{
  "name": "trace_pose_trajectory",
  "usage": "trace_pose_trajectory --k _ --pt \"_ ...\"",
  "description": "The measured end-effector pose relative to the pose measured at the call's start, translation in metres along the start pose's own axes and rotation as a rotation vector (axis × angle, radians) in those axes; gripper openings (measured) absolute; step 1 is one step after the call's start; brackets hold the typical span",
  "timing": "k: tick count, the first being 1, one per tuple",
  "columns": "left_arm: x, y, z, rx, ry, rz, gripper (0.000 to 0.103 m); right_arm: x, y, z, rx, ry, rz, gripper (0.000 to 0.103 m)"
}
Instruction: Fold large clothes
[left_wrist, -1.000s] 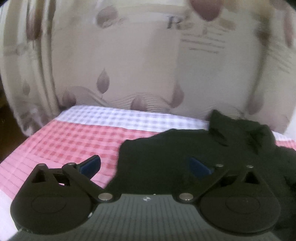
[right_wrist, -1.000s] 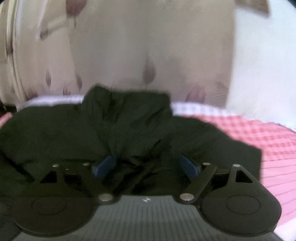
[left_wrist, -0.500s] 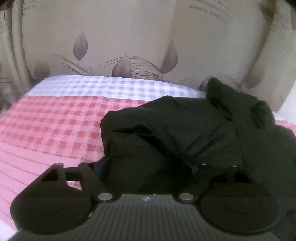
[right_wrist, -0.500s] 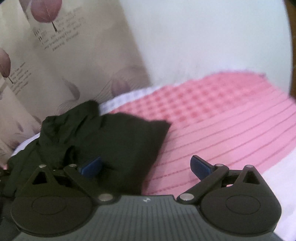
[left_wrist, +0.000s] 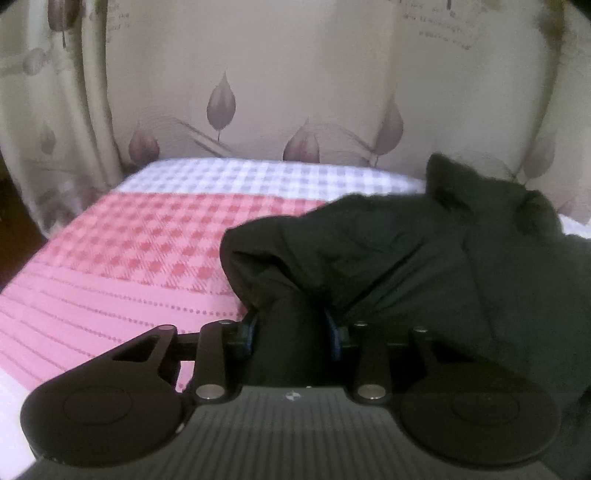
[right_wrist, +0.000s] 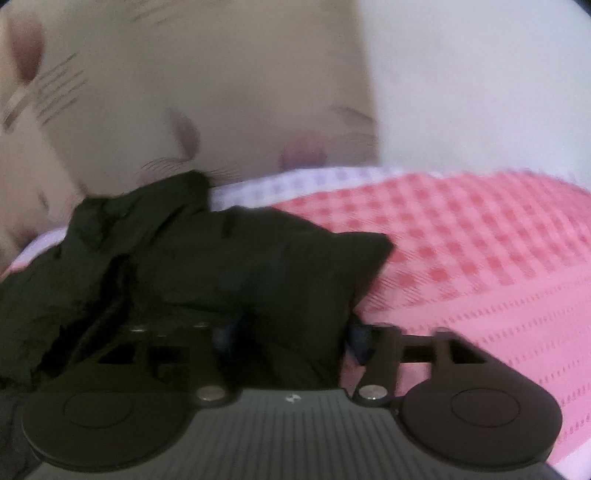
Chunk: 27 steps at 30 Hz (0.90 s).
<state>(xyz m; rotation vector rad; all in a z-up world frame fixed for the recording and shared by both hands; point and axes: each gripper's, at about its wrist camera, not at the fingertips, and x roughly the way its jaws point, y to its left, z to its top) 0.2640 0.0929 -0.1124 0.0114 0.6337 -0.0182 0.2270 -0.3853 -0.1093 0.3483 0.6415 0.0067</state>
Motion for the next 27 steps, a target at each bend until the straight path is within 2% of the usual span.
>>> trace_pose_trajectory --k 1,3,5,7,9,10,14,16,22,25,27 --pt "-0.008 0.0 0.002 0.003 -0.02 0.001 0.044 -0.008 -0.007 0.0 0.046 -0.004 0.001 0.068" --pt "-0.035 -0.001 0.003 0.024 -0.085 -0.019 0.061 -0.039 -0.02 -0.005 0.136 -0.055 0.055 0.068" --pt "-0.065 -0.003 0.001 0.049 -0.147 -0.046 0.09 -0.077 -0.03 -0.015 0.162 -0.091 0.106 0.077" --pt "-0.1 -0.003 -0.006 0.054 -0.202 -0.074 0.099 -0.118 -0.033 -0.032 0.123 -0.085 0.13 0.078" --pt "-0.133 -0.003 -0.019 0.053 -0.233 -0.118 0.101 -0.158 -0.033 -0.055 0.065 -0.073 0.145 0.08" --pt "-0.146 -0.004 -0.027 0.052 -0.23 -0.132 0.103 -0.175 -0.032 -0.068 0.044 -0.068 0.138 0.084" --pt "-0.188 0.002 -0.065 0.025 -0.195 -0.188 0.103 -0.241 -0.026 -0.127 -0.012 -0.053 0.124 0.086" --pt "-0.204 0.009 -0.086 0.016 -0.168 -0.203 0.103 -0.269 -0.029 -0.157 0.012 -0.057 0.113 0.086" --pt "-0.247 0.045 -0.139 0.034 -0.189 -0.153 0.103 -0.317 -0.048 -0.235 0.123 0.0 0.1 0.086" --pt "-0.258 0.063 -0.157 0.039 -0.175 -0.105 0.103 -0.322 -0.045 -0.26 0.137 0.001 0.132 0.086" --pt "-0.262 0.076 -0.165 0.029 -0.156 -0.106 0.103 -0.32 -0.04 -0.267 0.136 0.001 0.125 0.084"
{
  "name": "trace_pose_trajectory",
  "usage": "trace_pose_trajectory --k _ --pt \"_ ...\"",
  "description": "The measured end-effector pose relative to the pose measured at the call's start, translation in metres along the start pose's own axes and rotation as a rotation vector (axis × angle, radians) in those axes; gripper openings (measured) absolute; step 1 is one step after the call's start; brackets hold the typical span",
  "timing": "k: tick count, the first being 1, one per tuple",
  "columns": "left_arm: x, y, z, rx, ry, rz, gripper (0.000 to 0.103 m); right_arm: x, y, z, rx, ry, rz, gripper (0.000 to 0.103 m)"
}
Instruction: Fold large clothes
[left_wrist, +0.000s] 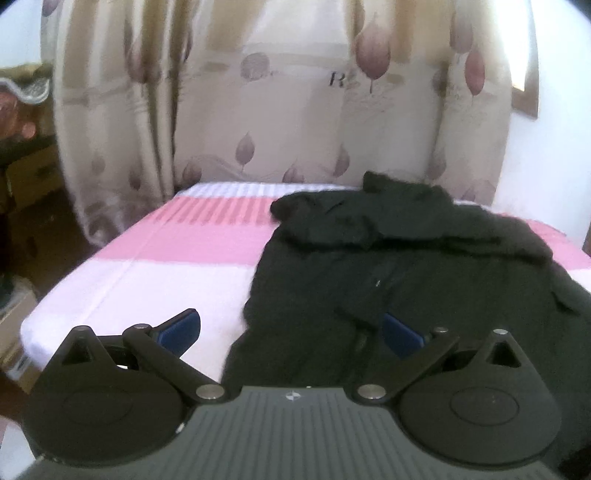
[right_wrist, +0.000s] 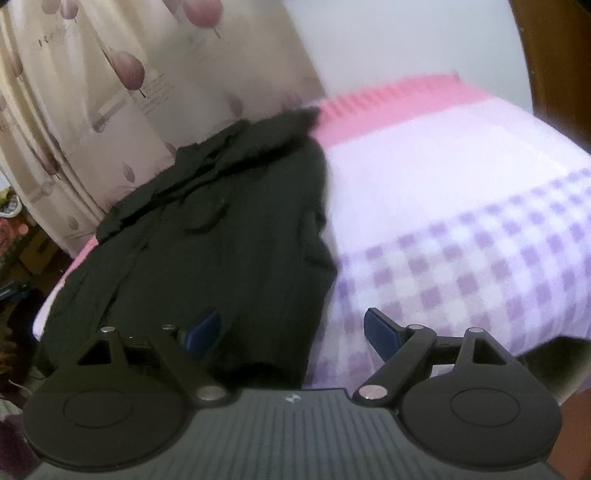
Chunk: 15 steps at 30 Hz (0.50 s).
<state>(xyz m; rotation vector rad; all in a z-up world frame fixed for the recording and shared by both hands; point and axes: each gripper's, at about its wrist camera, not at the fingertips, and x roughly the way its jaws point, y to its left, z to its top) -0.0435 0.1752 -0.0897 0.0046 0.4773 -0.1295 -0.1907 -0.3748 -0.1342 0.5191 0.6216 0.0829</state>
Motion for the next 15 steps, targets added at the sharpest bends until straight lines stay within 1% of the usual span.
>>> trace_pose_trajectory --k 2,3,5,6,8,10,12,15 --pt "-0.004 0.015 -0.007 -0.039 0.024 -0.02 0.103 0.004 0.003 -0.002 0.01 -0.006 0.027 0.07" --pt "-0.005 0.021 -0.01 -0.053 0.041 -0.025 0.103 0.008 0.005 -0.001 0.01 -0.008 0.043 0.067" --pt "-0.003 0.032 -0.016 -0.082 0.088 -0.034 0.103 0.014 0.008 -0.003 0.002 0.0 0.045 0.05" --pt "0.0 0.038 -0.02 -0.107 0.122 -0.044 0.102 0.017 0.008 -0.004 0.005 0.007 0.044 0.046" --pt "0.004 0.049 -0.029 -0.163 0.175 -0.057 0.101 0.018 0.009 -0.006 0.002 0.005 0.064 0.036" --pt "0.008 0.06 -0.038 -0.228 0.216 -0.085 0.101 0.019 0.011 -0.005 0.002 0.008 0.078 0.034" --pt "0.014 0.068 -0.047 -0.266 0.248 -0.105 0.1 0.02 0.006 -0.005 0.028 0.012 0.095 0.034" --pt "0.018 0.081 -0.062 -0.298 0.282 -0.095 0.1 0.021 0.002 -0.006 0.045 0.012 0.099 0.034"
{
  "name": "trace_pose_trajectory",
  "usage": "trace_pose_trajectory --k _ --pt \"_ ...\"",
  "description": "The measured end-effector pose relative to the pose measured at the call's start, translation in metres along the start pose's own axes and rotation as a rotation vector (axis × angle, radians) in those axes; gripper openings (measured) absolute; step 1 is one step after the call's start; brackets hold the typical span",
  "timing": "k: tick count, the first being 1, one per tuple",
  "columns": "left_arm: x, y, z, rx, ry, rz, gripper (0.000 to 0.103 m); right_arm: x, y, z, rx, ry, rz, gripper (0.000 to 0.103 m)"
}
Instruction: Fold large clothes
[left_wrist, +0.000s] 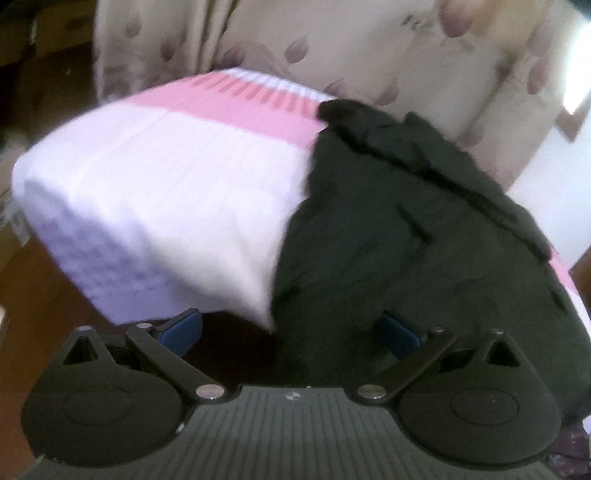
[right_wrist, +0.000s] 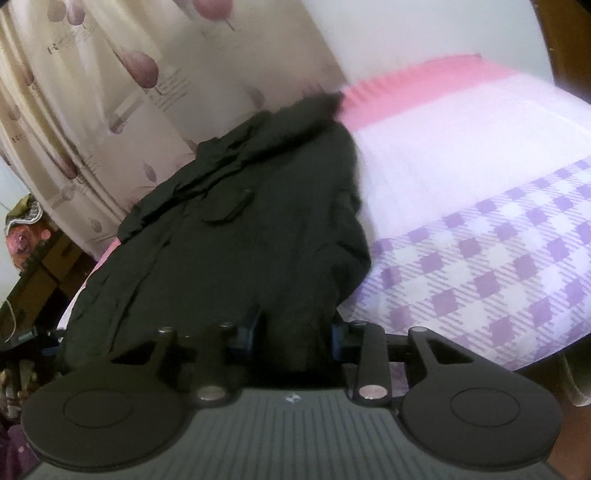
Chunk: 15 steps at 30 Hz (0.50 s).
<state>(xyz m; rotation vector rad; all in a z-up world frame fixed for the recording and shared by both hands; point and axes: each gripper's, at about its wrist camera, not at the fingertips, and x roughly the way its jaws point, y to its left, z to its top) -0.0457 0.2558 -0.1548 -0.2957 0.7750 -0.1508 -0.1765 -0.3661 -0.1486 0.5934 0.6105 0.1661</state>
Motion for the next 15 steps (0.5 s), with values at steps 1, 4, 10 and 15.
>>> trace_pose_trajectory --k 1,4,10,15 --pt "0.003 0.006 -0.004 -0.021 0.022 -0.024 0.1 0.0 -0.001 -0.001 0.014 0.002 0.009 0.039" --pt "0.012 0.017 -0.013 -0.073 0.071 -0.079 0.099 0.001 -0.004 -0.004 0.041 -0.003 0.057 0.063" --pt "0.01 0.006 -0.014 -0.011 0.12 -0.189 0.035 0.006 0.016 -0.01 -0.015 -0.02 0.037 0.083" --pt "-0.007 -0.017 -0.013 0.084 0.075 -0.156 0.015 0.005 0.015 -0.006 0.015 0.002 0.03 0.072"
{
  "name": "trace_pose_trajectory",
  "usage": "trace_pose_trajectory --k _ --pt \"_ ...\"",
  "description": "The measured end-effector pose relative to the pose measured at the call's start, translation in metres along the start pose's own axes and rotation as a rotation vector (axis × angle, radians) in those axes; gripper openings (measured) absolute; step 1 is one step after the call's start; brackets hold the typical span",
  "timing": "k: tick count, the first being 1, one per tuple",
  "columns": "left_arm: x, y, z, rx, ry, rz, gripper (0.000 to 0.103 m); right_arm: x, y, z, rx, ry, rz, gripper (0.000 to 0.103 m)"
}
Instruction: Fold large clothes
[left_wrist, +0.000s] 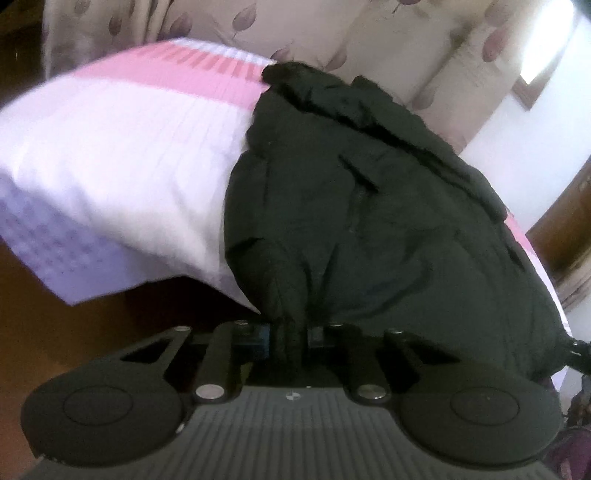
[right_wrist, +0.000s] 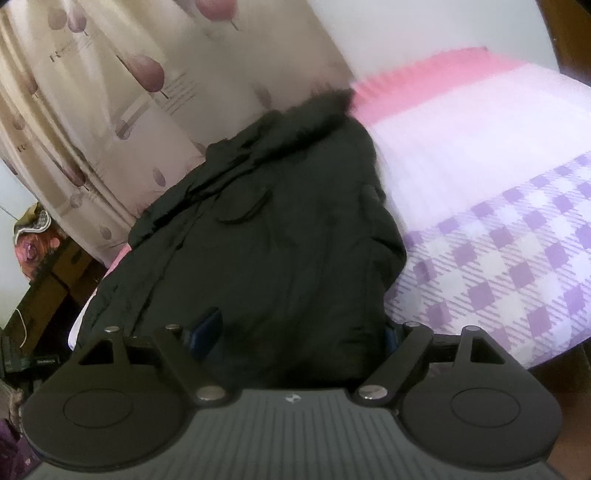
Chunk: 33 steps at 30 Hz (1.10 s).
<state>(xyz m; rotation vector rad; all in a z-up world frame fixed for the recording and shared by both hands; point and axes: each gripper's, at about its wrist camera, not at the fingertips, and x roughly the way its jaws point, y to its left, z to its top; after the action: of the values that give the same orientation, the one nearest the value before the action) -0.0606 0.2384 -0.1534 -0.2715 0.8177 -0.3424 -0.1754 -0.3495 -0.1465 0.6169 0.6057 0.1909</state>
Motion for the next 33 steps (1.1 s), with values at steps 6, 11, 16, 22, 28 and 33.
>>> trace_pose_trajectory --k 6,11,16,22,28,33 --pt "-0.014 0.005 0.0 -0.007 -0.054 -0.029 0.017 -0.01 0.003 0.008 -0.029 -0.007 0.0 0.025" --pt "-0.012 0.021 -0.003 -0.042 -0.057 -0.008 0.085 -0.009 -0.001 0.008 -0.019 0.018 0.0 0.03" --pt "-0.001 0.037 -0.004 -0.093 -0.035 -0.043 0.097 -0.012 -0.011 0.006 0.049 0.031 0.056 0.078" --pt "0.027 0.041 -0.012 -0.162 0.08 -0.177 0.033 0.001 0.0 0.001 0.018 0.046 0.071 0.071" --pt "-0.015 0.01 0.0 -0.035 -0.039 -0.125 0.014 -0.004 0.004 0.004 0.017 0.018 0.073 0.017" --pt "-0.054 0.002 0.024 -0.054 -0.173 -0.158 0.014 -0.025 0.015 0.017 0.036 -0.037 0.161 0.017"
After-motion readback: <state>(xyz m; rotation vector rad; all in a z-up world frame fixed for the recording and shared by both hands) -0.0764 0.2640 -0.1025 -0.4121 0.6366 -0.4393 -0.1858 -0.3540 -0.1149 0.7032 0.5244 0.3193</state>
